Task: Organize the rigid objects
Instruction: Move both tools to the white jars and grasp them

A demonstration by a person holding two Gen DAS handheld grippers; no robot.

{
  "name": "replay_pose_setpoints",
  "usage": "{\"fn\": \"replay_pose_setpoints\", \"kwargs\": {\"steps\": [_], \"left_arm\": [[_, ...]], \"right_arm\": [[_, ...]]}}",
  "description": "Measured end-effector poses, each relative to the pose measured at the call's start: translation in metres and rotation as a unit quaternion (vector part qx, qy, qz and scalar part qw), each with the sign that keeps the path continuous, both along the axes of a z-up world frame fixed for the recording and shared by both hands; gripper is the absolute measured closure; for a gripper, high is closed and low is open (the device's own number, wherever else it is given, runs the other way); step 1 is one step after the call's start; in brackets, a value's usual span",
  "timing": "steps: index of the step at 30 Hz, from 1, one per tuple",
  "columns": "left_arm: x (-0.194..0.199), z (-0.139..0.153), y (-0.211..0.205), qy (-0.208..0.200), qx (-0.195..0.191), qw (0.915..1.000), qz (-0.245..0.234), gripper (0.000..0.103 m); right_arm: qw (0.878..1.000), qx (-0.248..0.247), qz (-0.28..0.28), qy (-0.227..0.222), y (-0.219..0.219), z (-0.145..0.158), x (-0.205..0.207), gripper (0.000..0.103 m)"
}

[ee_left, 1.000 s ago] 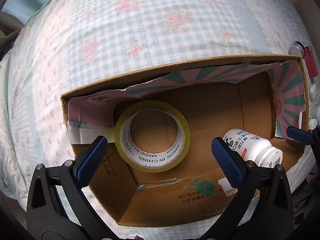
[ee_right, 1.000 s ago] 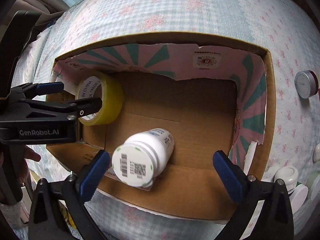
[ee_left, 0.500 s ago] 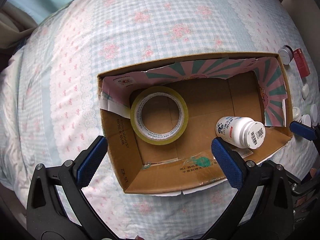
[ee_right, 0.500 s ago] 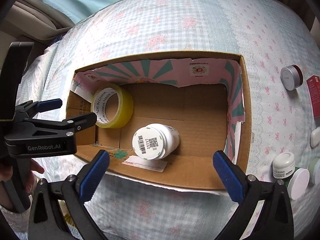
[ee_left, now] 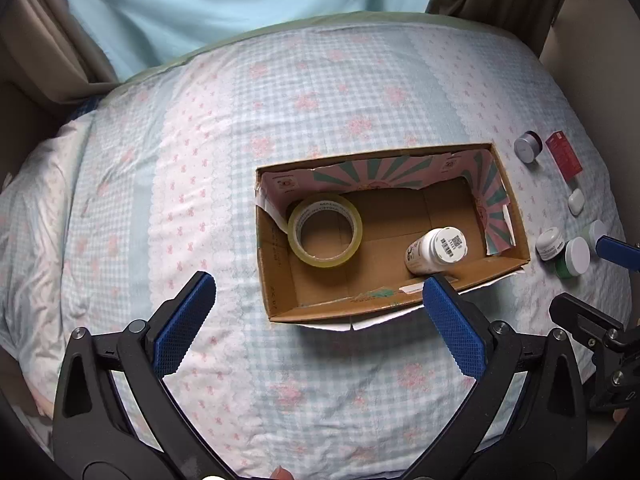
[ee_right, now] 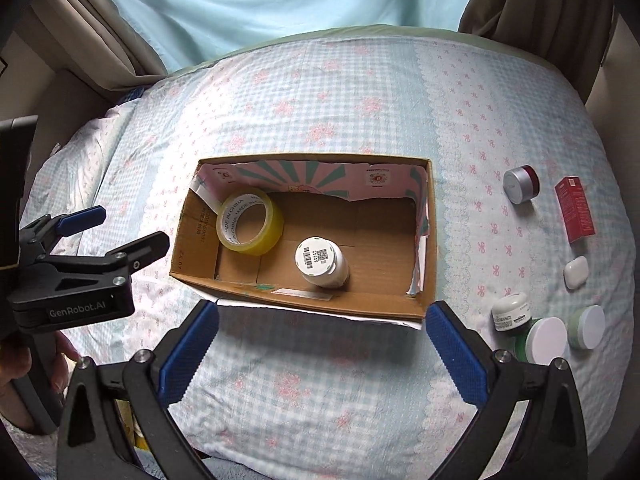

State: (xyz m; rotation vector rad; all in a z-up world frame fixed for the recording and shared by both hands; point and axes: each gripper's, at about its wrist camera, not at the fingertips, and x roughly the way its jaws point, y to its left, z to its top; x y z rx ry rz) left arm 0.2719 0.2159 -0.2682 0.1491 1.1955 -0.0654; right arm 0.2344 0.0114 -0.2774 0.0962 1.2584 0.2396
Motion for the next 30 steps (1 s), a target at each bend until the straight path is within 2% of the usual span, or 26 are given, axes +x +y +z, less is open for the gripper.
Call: {"fn": "replay_pose_setpoints", "kwargs": {"steps": [4, 10, 12, 18, 25, 30], "left_arm": [[-0.022, 0.017, -0.009, -0.018, -0.034, 0.9993, 0.001, 0.0], [-0.057, 0.032, -0.042, -0.035, -0.042, 0.9985, -0.005, 0.0], [-0.066, 0.034, -0.058, -0.038, -0.039, 0.9984, -0.013, 0.0], [-0.092, 0.04, -0.122, -0.054, -0.039, 0.9977, -0.018, 0.0], [-0.114, 0.027, -0.21, -0.044, -0.046, 0.998, 0.001, 0.0], [-0.124, -0.001, -0.268, -0.041, -0.062, 0.9972, 0.008, 0.0]], "right_arm": [[0.999, -0.02, -0.036, -0.011, -0.024, 0.023, -0.02, 0.0], [0.994, -0.027, -0.101, -0.038, -0.085, 0.054, -0.052, 0.0], [0.993, -0.028, -0.105, -0.048, -0.106, 0.063, -0.061, 0.0], [0.989, -0.073, -0.095, -0.081, -0.174, 0.078, -0.086, 0.0], [0.991, -0.067, -0.084, -0.085, -0.264, 0.072, -0.095, 0.0], [0.992, -0.05, -0.085, -0.082, -0.316, 0.04, -0.089, 0.0]]}}
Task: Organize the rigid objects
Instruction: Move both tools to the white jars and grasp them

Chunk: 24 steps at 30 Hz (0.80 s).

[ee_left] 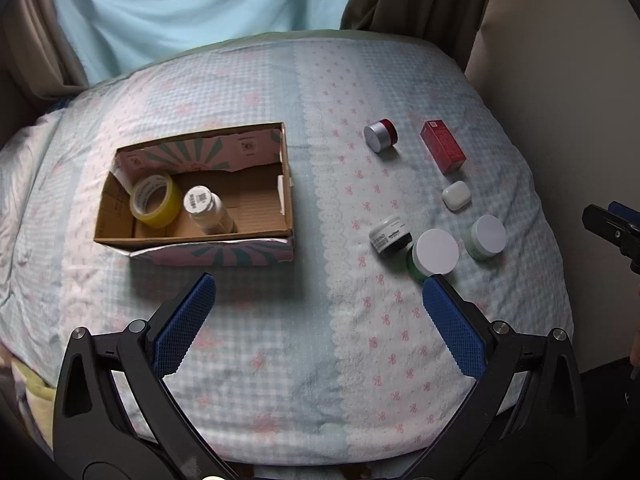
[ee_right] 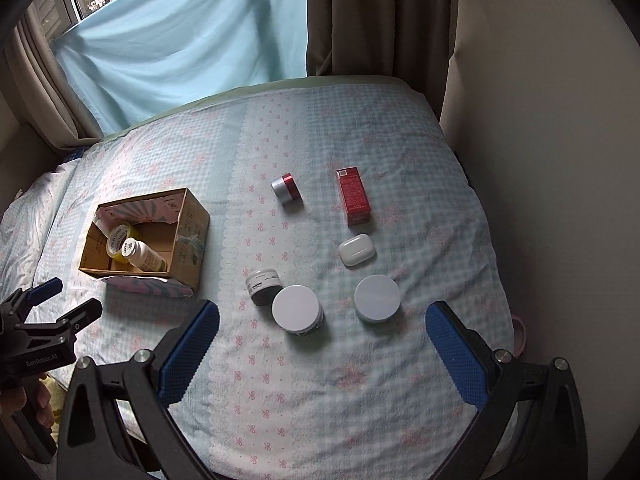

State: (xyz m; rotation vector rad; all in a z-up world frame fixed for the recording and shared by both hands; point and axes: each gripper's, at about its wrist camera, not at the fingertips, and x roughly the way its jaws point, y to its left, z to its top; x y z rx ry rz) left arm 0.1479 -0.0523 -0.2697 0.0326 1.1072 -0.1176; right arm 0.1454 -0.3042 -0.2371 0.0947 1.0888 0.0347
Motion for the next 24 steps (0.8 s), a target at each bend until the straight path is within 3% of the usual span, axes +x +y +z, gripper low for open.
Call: {"fn": "replay_pose_setpoints", "kwargs": {"steps": [7, 14, 18, 24], "left_arm": [[-0.01, -0.085, -0.075, -0.003, -0.009, 0.9998, -0.019, 0.0], [-0.007, -0.166, -0.128, -0.049, -0.017, 0.9963, -0.069, 0.0], [0.007, -0.196, -0.148, -0.067, 0.003, 0.9931, -0.097, 0.0], [0.025, -0.216, -0.167, -0.074, 0.006, 0.9893, -0.125, 0.003]], "right_arm": [[0.999, -0.024, 0.034, 0.017, -0.032, -0.094, 0.008, 0.0], [0.998, -0.02, 0.053, -0.001, -0.05, -0.167, 0.023, 0.0], [0.998, -0.003, 0.064, 0.008, -0.058, -0.198, 0.04, 0.001], [0.997, 0.011, 0.077, 0.025, -0.058, -0.227, 0.054, 0.014]]}}
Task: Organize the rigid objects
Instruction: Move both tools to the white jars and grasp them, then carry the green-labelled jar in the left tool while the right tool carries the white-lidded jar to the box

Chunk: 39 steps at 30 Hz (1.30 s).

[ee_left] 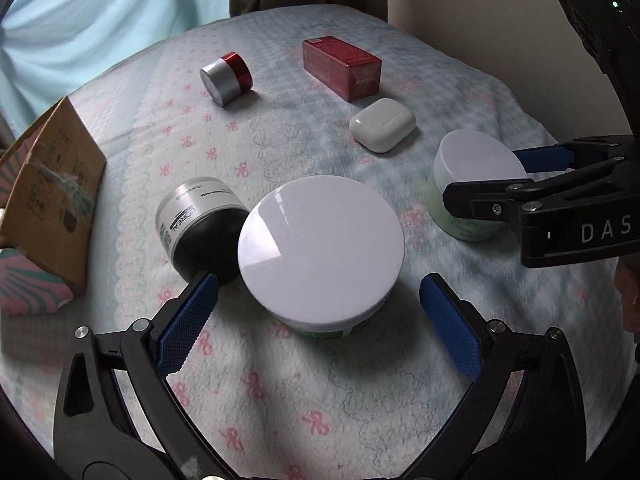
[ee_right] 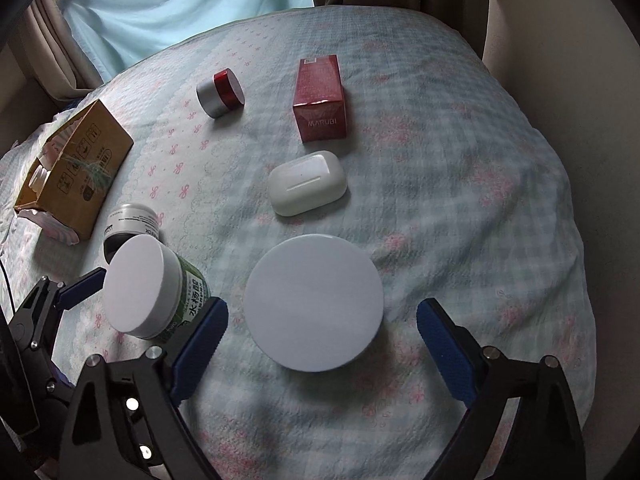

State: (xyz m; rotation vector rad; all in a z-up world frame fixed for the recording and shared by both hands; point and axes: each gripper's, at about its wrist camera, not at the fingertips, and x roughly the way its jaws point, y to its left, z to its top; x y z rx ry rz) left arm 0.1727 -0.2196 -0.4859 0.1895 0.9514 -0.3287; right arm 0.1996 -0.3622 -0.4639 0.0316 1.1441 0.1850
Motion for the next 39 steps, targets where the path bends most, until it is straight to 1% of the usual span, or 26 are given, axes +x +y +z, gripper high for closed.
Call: {"fn": "replay_pose_setpoints", "kwargs": {"steps": [1, 2, 6, 7, 8, 9, 10, 11, 12, 13, 15, 20, 26, 30, 33, 36, 39], "left_arm": [[0.002, -0.001, -0.002, 0.0, -0.001, 1.0, -0.003, 0.003], [0.003, -0.002, -0.003, 0.0, 0.0, 1.0, -0.005, 0.003], [0.009, -0.005, -0.006, 0.008, -0.003, 0.9999, -0.006, 0.003], [0.01, -0.006, -0.006, 0.01, -0.005, 0.9999, -0.007, 0.003], [0.01, -0.007, -0.008, 0.011, -0.005, 0.9999, -0.009, 0.006], [0.011, -0.008, -0.009, 0.013, -0.001, 0.9999, -0.012, 0.01], [0.011, -0.009, -0.011, 0.015, 0.004, 0.9998, -0.015, 0.021], [0.013, -0.011, -0.012, 0.016, 0.014, 0.9997, -0.013, 0.026], [0.015, -0.012, -0.011, 0.017, 0.017, 0.9997, -0.011, 0.029], [0.017, -0.012, -0.009, 0.019, 0.011, 0.9997, -0.008, 0.033], [0.02, -0.012, -0.003, 0.027, -0.008, 0.9996, -0.003, 0.034], [0.019, -0.011, -0.004, 0.024, 0.0, 0.9997, -0.01, 0.034], [0.019, -0.007, 0.0, 0.032, -0.009, 0.9995, -0.004, 0.034], [0.014, 0.005, 0.005, 0.029, -0.012, 0.9995, -0.003, 0.034], [0.01, 0.021, 0.009, 0.025, -0.01, 0.9996, -0.005, 0.035], [0.007, 0.045, 0.019, 0.017, -0.01, 0.9998, 0.003, 0.035], [0.005, 0.076, 0.034, 0.006, -0.018, 0.9996, 0.02, 0.035]], "right_arm": [[1.0, -0.002, 0.004, 0.003, 0.001, -0.003, 0.0, 0.017], [1.0, -0.006, 0.006, 0.005, 0.003, -0.005, 0.0, 0.018], [1.0, -0.009, 0.009, 0.016, 0.004, -0.012, 0.002, 0.019], [1.0, -0.003, 0.006, 0.019, 0.004, -0.014, 0.004, 0.021], [1.0, 0.004, 0.004, 0.023, 0.003, -0.015, 0.005, 0.029], [1.0, 0.003, 0.002, 0.026, 0.002, -0.015, 0.006, 0.031], [1.0, 0.002, 0.0, 0.027, 0.002, -0.016, 0.007, 0.033], [1.0, 0.003, 0.0, 0.027, 0.001, -0.015, 0.007, 0.033], [1.0, 0.002, 0.0, 0.026, 0.001, -0.015, 0.007, 0.033], [1.0, 0.0, 0.0, 0.025, 0.002, -0.015, 0.006, 0.034], [1.0, -0.003, 0.0, 0.024, 0.003, -0.015, 0.005, 0.034], [1.0, 0.0, -0.004, 0.028, 0.002, -0.015, 0.008, 0.034], [1.0, -0.01, -0.009, 0.028, 0.006, -0.012, 0.008, 0.035], [0.999, -0.003, -0.023, 0.028, 0.005, -0.006, 0.006, 0.035], [0.999, 0.009, -0.041, 0.026, 0.003, 0.005, 0.002, 0.035], [0.998, 0.006, -0.053, 0.021, 0.005, 0.024, -0.001, 0.035], [0.998, 0.007, -0.06, 0.01, 0.01, 0.052, -0.004, 0.035]]}}
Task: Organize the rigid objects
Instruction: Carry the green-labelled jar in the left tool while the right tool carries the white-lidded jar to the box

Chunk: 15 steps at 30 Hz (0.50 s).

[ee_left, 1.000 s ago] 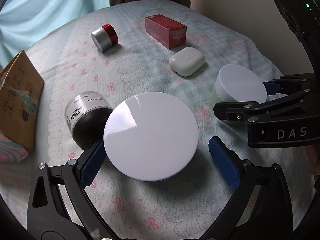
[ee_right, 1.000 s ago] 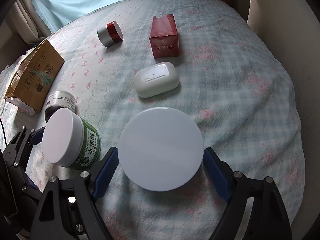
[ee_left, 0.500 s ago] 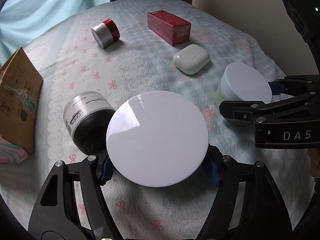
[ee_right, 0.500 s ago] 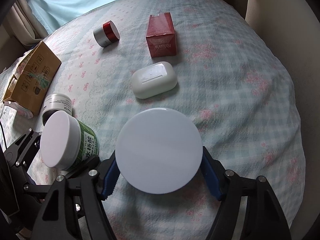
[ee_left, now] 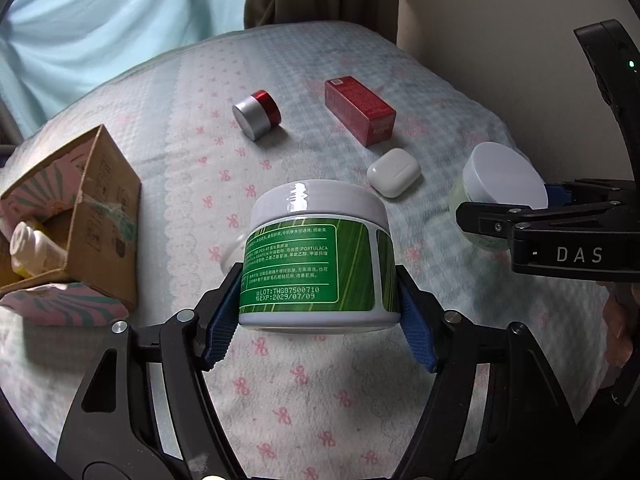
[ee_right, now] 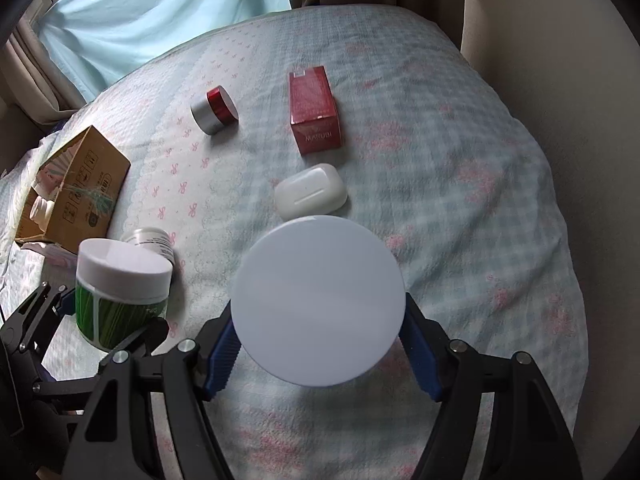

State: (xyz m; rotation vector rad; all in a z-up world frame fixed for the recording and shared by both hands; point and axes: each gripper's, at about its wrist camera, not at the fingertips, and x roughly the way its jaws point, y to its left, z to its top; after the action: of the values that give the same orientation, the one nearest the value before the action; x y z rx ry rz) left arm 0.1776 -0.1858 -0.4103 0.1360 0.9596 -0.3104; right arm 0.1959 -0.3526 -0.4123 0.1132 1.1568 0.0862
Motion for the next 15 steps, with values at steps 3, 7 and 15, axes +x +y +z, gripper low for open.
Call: {"fn": "replay_pose_setpoints", "kwargs": {"steps": [3, 7, 15], "left_arm": [[0.001, 0.019, 0.016, 0.004, -0.009, 0.9999, 0.012, 0.035], [-0.001, 0.045, 0.044, 0.004, -0.035, 0.9991, 0.025, 0.035], [0.003, 0.126, 0.137, -0.032, -0.068, 0.9963, 0.041, 0.035]], "right_arm": [[1.0, -0.016, -0.001, -0.002, 0.011, 0.025, -0.001, 0.035], [1.0, 0.004, -0.024, -0.001, 0.021, 0.055, -0.006, 0.035], [0.999, -0.015, -0.029, -0.025, 0.085, 0.134, -0.01, 0.035]]}}
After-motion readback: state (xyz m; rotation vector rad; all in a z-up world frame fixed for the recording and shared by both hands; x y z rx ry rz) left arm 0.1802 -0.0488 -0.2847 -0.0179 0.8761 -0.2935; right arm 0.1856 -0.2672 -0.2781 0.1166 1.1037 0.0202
